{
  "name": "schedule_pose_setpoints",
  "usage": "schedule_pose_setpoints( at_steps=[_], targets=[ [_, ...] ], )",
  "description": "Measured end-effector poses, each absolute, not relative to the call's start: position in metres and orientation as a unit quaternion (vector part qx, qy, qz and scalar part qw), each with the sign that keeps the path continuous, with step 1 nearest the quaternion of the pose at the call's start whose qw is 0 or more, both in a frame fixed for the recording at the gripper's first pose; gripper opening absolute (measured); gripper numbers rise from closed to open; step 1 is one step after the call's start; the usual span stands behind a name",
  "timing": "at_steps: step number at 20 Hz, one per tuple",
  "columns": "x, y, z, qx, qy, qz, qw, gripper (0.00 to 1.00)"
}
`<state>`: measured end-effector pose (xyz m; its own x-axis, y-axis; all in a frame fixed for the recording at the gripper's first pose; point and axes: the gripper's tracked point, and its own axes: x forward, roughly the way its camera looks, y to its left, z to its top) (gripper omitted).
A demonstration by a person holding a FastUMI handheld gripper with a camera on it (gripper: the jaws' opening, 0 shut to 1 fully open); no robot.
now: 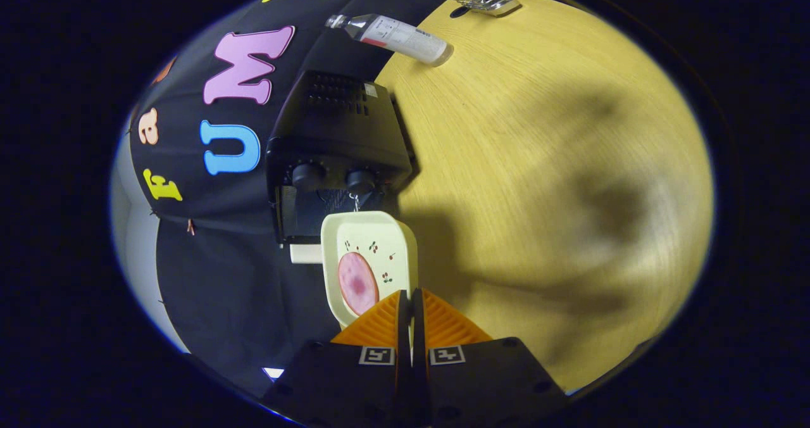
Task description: Open the toaster oven, put the food inside, and close the toaster oven door.
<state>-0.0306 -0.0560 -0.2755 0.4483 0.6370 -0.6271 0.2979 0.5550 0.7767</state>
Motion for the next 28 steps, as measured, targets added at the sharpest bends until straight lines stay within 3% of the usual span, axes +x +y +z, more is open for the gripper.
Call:
schedule_pose_setpoints(
  at_steps=[10,28],
  targets=[
    [0.015,0.018,-0.269,0.552,0.433,-0.024,0.713,0.06],
    [0.09,0.117,-0.283,0.599,0.316,-0.21,0.705,0.06]
  ],
)
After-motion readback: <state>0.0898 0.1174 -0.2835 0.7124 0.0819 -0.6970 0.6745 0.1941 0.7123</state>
